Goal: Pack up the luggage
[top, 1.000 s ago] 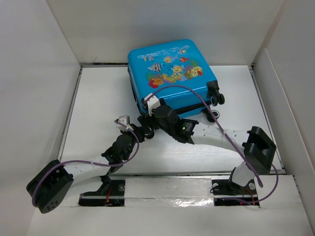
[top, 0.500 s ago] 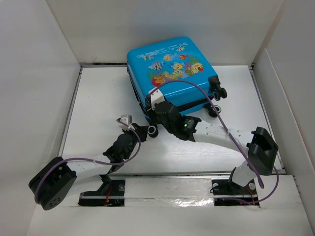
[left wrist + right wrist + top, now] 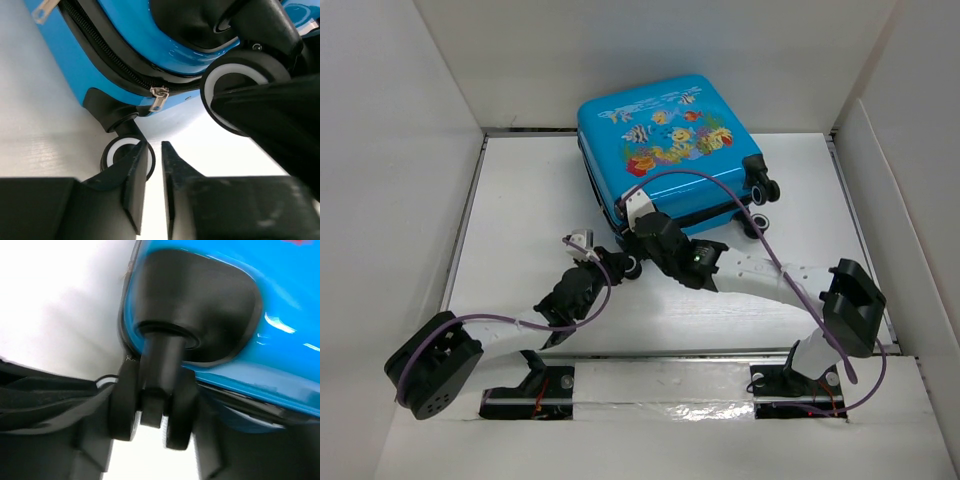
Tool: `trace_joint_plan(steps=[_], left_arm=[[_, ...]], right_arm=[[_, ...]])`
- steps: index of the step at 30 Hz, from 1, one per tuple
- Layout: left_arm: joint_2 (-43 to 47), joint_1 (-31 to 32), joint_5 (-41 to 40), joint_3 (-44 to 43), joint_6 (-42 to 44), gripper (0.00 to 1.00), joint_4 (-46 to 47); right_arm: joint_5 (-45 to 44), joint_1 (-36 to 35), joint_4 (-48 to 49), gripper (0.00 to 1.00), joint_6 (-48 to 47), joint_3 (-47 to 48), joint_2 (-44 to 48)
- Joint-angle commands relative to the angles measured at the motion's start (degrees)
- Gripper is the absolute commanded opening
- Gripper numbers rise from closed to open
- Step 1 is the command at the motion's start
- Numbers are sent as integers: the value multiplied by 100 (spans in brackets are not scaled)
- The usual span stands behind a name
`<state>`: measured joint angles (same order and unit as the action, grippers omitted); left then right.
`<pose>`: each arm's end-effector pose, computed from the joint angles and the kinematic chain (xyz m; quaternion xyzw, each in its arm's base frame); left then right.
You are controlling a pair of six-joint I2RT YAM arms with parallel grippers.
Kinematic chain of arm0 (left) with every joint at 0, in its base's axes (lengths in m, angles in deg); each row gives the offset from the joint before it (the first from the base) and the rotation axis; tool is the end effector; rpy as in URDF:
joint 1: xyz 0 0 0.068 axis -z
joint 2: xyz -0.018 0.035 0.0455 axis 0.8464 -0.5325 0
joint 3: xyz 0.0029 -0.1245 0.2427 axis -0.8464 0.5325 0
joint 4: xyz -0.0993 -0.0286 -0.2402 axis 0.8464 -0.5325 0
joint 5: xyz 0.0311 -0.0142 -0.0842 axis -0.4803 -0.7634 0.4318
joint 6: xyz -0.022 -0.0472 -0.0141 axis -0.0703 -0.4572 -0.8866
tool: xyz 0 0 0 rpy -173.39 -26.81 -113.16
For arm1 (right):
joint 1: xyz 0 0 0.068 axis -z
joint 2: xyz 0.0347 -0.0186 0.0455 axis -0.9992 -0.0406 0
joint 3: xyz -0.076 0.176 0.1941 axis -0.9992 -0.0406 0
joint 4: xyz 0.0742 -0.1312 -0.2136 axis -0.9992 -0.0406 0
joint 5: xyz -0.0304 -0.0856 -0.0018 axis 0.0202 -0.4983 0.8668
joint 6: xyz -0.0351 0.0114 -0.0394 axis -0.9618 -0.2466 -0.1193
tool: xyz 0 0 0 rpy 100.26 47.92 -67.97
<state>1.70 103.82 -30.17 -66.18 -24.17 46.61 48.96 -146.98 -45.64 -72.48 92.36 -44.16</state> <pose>0.1546 -0.1427 0.1890 -0.0346 0.7126 -0.3419 0.6117 0.2024 0.3093 0.2864 -0.3159 0.7775 0.0676 0.5395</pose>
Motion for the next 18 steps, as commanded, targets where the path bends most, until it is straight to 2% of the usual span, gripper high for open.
trace_joint_plan(steps=[1, 2, 3, 5, 10, 15, 18], left_arm=[[-24, -21, 85, -284, 116, 16, 420], [-51, -21, 111, -293, 142, 18, 464], [-68, -21, 172, -293, 160, 20, 516], [-174, -21, 261, -337, 247, 26, 666], [-498, 172, 68, -556, 572, 44, 920], [-833, 225, -327, -723, 670, 47, 1000], [-982, 225, -547, -785, 740, 46, 1132]], right_arm=[[-118, -28, 103, 39, -26, 15, 52], [-223, -28, 76, 31, -104, 24, 60], [-485, -28, 50, 12, -166, 41, 60], [-846, -98, -47, 1, -429, 137, 78], [-1620, -379, -214, 0, -1168, 410, 69], [-1868, -555, -258, 0, -1538, 542, 78], [-1588, -555, -232, 0, -1529, 525, 165]])
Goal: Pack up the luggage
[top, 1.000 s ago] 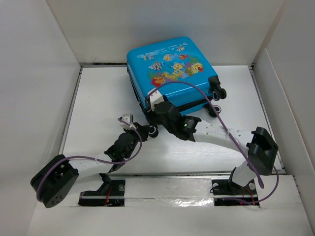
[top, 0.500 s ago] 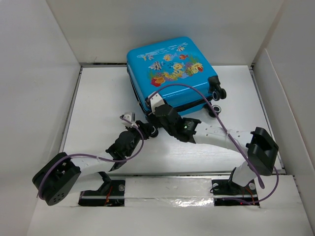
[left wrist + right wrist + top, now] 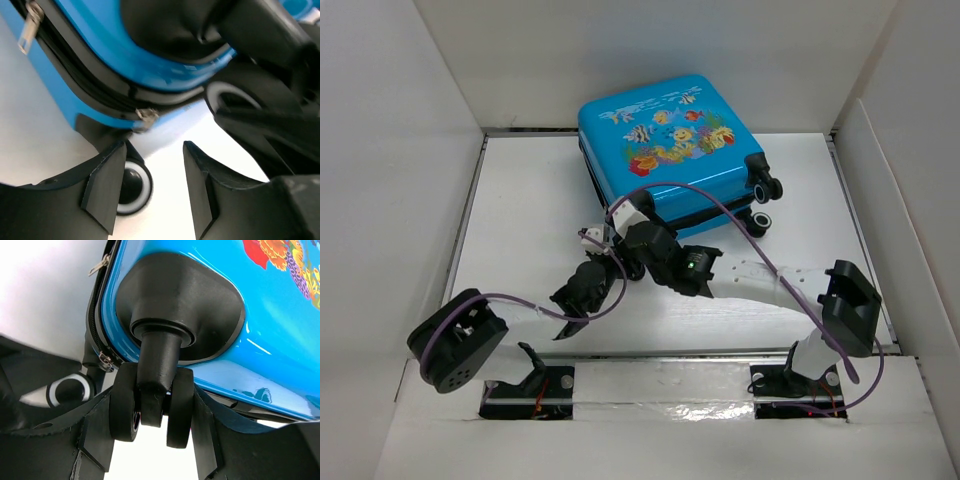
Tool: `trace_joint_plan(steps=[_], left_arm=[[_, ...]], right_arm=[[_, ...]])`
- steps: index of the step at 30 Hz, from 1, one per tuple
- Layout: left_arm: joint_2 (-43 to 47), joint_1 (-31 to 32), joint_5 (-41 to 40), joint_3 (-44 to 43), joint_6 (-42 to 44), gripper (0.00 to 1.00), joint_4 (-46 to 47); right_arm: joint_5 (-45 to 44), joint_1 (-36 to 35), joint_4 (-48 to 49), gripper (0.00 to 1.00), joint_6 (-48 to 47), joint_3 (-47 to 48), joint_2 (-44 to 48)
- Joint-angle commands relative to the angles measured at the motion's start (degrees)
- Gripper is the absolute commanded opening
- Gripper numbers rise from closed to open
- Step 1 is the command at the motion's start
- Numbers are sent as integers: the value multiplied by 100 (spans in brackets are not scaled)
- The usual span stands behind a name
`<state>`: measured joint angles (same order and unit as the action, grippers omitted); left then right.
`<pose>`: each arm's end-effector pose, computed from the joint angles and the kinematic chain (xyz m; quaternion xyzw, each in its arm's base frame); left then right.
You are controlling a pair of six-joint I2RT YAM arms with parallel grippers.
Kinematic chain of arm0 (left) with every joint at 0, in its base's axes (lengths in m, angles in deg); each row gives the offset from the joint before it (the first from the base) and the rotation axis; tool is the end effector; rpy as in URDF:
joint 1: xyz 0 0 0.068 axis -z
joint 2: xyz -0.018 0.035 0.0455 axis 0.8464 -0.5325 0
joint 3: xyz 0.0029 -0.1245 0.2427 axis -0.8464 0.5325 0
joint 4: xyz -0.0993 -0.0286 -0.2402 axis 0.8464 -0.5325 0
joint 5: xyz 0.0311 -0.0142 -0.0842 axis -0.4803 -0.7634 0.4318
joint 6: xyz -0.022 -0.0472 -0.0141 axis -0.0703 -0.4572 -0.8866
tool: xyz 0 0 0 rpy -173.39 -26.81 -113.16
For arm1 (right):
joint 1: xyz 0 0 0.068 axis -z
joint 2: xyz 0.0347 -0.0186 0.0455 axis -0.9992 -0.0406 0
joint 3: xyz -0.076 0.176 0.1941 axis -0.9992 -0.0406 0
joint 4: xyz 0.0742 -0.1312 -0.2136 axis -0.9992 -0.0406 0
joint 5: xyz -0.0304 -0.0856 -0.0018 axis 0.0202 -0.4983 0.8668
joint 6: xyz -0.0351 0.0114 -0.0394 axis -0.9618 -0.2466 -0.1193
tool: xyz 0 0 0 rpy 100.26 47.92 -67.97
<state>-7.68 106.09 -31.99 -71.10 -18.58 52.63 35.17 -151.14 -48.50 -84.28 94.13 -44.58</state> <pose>0.1676 -0.1682 0.1923 -0.0004 0.7044 -0.3211 0.6330 0.1846 0.3176 0.2921 -0.3623 0.7422 -0.0719 0.5592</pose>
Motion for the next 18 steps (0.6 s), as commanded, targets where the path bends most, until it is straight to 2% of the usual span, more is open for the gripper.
trace_joint_plan(steps=[1, 4, 12, 13, 18], left_arm=[[-158, -2, -418, -328, 259, 45, 583], [-360, -2, -690, -434, 260, 42, 732], [-967, 59, -743, -460, 171, 42, 1866], [-1124, 60, -840, -486, 171, 37, 2032], [-1609, 60, -1087, -715, 189, 27, 2622]], right_arm=[[1, -140, 159, 0, -375, 304, 286], [493, -140, 396, 0, -410, 173, 409], [1532, -140, 608, 0, -235, -109, 804], [1724, -140, 808, 0, -208, -144, 840], [2200, -140, 1030, 0, -50, -416, 1121]])
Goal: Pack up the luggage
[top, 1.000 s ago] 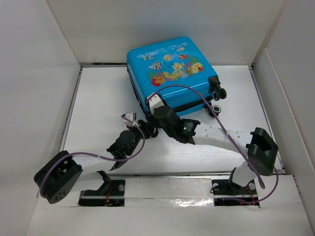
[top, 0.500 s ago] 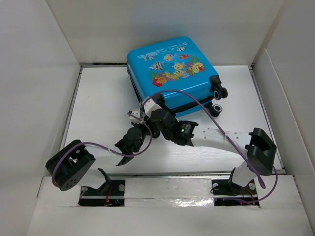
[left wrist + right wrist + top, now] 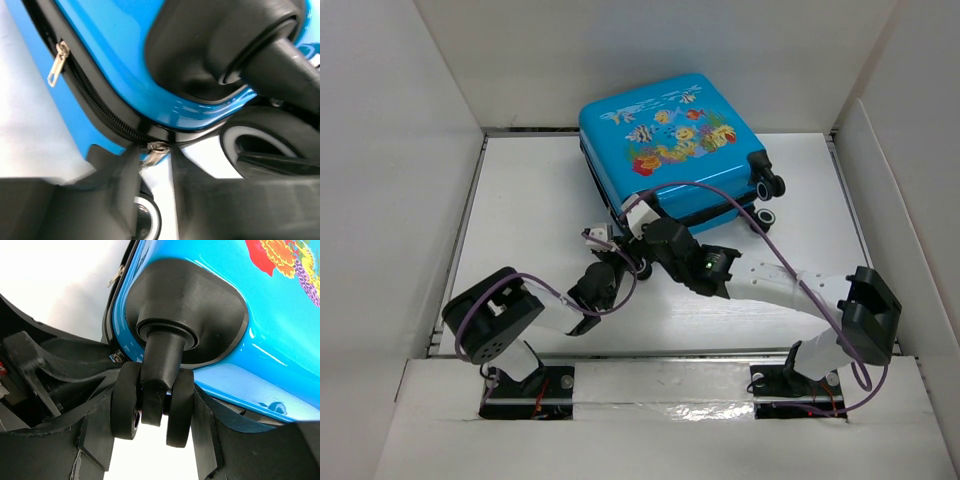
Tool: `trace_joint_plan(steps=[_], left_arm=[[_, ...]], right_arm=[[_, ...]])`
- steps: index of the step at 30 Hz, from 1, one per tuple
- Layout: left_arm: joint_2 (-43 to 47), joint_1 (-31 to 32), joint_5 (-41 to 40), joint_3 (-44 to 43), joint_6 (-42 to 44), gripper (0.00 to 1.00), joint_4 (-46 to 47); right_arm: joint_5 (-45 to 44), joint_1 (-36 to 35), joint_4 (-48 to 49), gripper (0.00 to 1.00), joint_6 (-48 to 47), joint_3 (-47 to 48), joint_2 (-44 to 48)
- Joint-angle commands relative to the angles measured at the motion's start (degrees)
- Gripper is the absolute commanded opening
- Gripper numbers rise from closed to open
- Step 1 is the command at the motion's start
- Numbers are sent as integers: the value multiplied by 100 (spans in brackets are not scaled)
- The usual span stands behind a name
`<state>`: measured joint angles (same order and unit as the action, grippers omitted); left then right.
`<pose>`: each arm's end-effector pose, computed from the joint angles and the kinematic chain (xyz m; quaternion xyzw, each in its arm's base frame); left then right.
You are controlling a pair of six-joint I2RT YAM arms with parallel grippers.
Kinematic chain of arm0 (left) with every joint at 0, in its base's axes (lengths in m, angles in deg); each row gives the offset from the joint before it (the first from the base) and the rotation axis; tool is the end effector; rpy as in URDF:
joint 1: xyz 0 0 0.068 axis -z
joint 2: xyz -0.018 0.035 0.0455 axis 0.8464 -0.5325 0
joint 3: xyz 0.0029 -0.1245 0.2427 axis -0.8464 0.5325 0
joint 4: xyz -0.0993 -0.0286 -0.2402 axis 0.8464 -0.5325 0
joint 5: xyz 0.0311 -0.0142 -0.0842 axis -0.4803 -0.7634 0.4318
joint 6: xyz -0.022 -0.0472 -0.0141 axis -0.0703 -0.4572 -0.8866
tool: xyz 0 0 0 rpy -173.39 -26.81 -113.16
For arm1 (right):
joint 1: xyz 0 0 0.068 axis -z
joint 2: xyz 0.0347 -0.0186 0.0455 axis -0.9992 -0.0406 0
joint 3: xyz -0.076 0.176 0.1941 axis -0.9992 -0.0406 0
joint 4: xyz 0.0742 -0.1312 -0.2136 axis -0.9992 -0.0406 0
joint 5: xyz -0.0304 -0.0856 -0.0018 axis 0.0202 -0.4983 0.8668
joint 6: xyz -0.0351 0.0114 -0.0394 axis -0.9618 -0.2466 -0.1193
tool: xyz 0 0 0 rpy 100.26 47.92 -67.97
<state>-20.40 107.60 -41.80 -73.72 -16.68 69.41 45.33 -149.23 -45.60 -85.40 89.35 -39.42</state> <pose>0.1805 -0.1847 0.1848 -0.0594 0.6658 -0.2963 0.6822 0.1822 0.2983 0.2970 -0.3914 0.7295 -0.0015 0.5609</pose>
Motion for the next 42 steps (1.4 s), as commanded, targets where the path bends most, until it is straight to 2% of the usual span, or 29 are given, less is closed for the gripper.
trace_joint_plan(steps=[1, 2, 3, 4, 9, 14, 19, 24, 30, 32, 35, 40, 41, 42], left_arm=[[-433, -91, -114, -505, -1, 16, 909], [-469, -91, -140, -575, 8, 11, 900], [-478, -91, -149, -593, 8, 11, 874], [-487, -91, -167, -602, 60, 0, 839], [-233, -91, -254, -418, 323, 0, 567], [400, -240, -387, 109, 640, 0, 48], [1243, -364, -308, 435, 974, 0, -715], [1710, -495, -352, 470, 1194, 0, -1376], [1571, -777, -500, 189, 975, 0, -1956], [1386, -1057, -484, 49, 922, 0, -1974], [1219, -1444, -405, -380, 388, 0, -2657], [1515, -1927, -45, -436, -272, 0, -2958], [1656, -1928, -35, -366, -352, 1, -3010], [1814, -1928, -18, -330, -457, 12, -3124]], right_arm=[[1237, -330, 722, 0, 70, 18, 658], [1237, -330, 705, 0, 79, 9, 676], [1263, -330, 687, 0, 96, -8, 702], [1220, -330, 704, 0, 105, -61, 728], [1132, -198, 669, 0, 167, -201, 816], [1237, -15, 661, 0, 185, -465, 1088], [1614, -14, 406, 0, 158, -843, 1579], [1904, -14, -42, 0, 211, -1264, 2195], [2212, -14, -297, 0, 325, -1810, 2917], [2388, -14, -368, 0, 334, -1863, 2987], [2468, -145, -412, 0, 352, -1916, 3066], [2520, -374, -290, 0, 343, -1889, 2971], [2599, -374, -245, 0, 334, -1872, 2918], [2652, -444, -193, 0, 334, -1854, 2865]])
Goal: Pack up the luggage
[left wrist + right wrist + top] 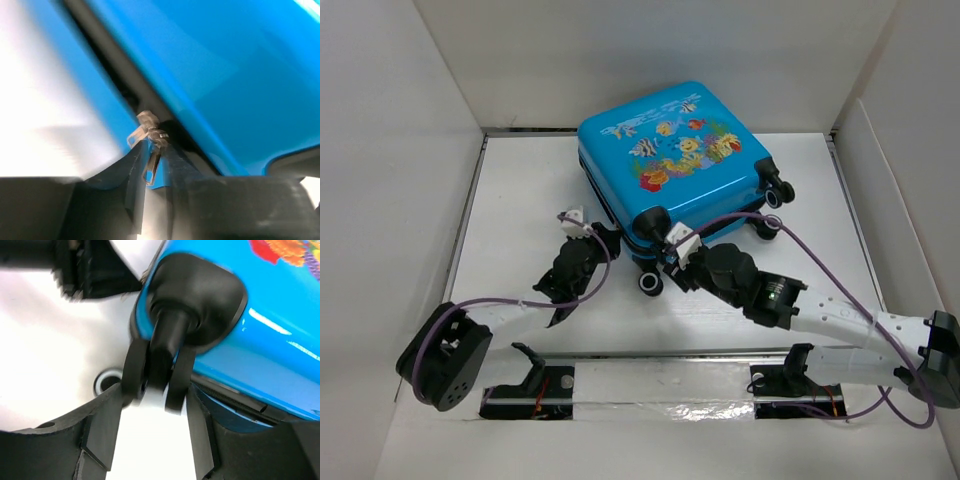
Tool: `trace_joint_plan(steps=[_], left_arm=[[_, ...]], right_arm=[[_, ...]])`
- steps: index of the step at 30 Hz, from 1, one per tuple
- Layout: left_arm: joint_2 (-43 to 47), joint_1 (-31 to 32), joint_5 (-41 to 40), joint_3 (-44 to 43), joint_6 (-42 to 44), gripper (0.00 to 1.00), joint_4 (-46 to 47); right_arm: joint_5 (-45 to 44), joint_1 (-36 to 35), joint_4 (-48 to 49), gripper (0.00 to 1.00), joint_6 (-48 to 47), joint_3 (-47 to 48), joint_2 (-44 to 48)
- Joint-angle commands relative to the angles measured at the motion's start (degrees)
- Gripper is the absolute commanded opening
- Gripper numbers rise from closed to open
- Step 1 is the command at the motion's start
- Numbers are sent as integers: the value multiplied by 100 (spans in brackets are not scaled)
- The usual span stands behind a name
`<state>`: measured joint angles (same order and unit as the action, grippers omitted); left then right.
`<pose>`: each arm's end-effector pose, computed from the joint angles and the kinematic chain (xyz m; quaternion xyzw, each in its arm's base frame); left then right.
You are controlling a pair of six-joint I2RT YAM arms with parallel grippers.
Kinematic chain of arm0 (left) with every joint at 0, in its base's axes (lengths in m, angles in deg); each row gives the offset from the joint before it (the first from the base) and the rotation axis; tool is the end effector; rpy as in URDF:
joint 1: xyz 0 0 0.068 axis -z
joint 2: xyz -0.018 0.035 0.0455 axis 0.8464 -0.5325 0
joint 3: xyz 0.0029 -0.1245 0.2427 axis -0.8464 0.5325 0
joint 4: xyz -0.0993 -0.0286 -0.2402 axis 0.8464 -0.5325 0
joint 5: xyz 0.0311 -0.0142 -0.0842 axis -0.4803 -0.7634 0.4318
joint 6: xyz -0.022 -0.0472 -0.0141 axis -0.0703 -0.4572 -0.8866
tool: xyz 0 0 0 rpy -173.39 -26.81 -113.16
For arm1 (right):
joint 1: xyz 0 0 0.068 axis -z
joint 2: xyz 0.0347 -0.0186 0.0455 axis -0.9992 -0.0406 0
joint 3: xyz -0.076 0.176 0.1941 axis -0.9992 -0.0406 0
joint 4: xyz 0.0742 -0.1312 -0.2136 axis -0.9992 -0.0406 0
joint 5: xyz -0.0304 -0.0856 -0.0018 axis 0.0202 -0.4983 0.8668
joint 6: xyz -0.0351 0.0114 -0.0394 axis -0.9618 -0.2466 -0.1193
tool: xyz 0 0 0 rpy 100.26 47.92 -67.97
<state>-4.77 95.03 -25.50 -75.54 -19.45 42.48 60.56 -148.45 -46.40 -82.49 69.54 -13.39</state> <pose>0.2019 -0.1417 0.2076 -0.0298 0.7203 -0.2892 0.6298 0.1277 0.2088 0.2988 -0.4174 0.7013 0.1344 0.5621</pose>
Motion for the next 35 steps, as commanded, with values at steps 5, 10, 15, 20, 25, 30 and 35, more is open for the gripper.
trace_joint_plan(steps=[5, 10, 15, 20, 25, 30, 35], left_arm=[[2113, -671, -1350, -8, -584, 71, -1301], [3870, -610, -955, -271, -831, 90, -2241], [4603, -557, -576, -710, -1059, 99, -2875], [4876, -557, -286, -1324, -1042, 99, -3674], [5305, -557, -5, -1677, -840, 99, -4526], [5965, -557, -75, -2019, -402, 99, -4992], [6116, -557, -75, -2099, -128, 99, -5204]], right_arm=[[1392, -795, 407, 0, -9, 432, -291], [1524, -1173, 758, 0, -194, 1092, -1056], [1516, -1595, 899, 7, -325, 2004, -1689], [1053, -1727, 689, 67, -572, 2385, -1656], [-652, -1727, 286, 100, -713, 1780, -532], [-2920, -1658, 187, 100, -678, 648, 1407], [-2645, -1034, 398, 100, -546, -84, 2467]])
